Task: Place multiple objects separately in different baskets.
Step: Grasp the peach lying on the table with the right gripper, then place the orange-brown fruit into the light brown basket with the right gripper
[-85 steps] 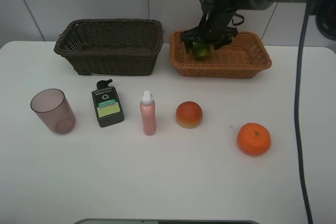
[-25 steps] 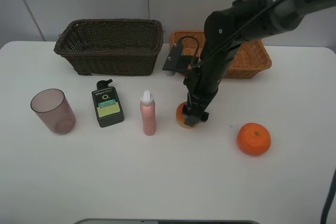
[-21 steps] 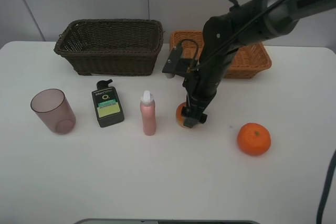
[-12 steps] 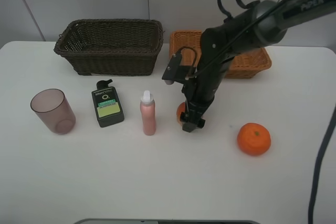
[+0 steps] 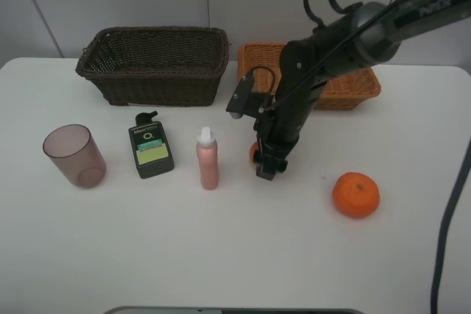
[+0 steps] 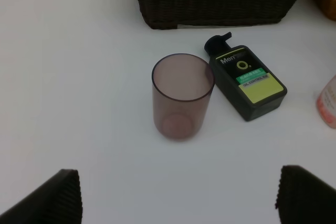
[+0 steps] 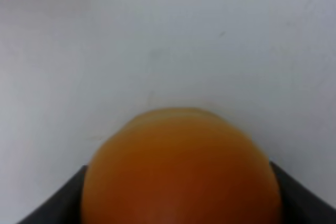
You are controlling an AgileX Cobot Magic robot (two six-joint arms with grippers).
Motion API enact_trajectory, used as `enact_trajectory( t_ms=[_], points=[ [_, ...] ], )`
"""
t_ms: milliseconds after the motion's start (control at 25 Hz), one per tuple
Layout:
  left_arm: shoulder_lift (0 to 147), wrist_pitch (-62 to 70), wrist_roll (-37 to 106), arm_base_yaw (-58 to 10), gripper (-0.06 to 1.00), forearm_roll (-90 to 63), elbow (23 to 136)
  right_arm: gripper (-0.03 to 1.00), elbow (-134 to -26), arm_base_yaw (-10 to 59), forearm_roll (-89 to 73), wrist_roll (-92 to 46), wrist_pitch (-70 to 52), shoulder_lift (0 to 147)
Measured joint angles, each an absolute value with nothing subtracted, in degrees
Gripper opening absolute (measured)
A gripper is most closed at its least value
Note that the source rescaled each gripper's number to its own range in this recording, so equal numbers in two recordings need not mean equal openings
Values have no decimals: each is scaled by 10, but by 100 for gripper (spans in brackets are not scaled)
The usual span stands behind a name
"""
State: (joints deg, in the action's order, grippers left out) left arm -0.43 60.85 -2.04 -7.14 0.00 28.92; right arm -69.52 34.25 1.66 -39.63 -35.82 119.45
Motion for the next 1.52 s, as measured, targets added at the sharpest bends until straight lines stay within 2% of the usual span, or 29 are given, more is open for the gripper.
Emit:
enact_trajectory(
  t_ms=[840, 1040, 1240, 1520],
  points=[
    [-4, 609, -20, -71, 96, 0, 289, 47, -695, 343, 17, -396, -358, 1194],
    [-4, 609, -20, -71, 96, 0, 289, 47, -712, 343, -22, -387, -407, 1172],
    [-4, 609, -20, -71, 96, 0, 289, 47, -789, 343, -45, -261, -453, 1164],
    [-4, 609, -20, -71, 96, 0, 289, 47, -899, 343, 45, 14, -511, 1164]
  ],
)
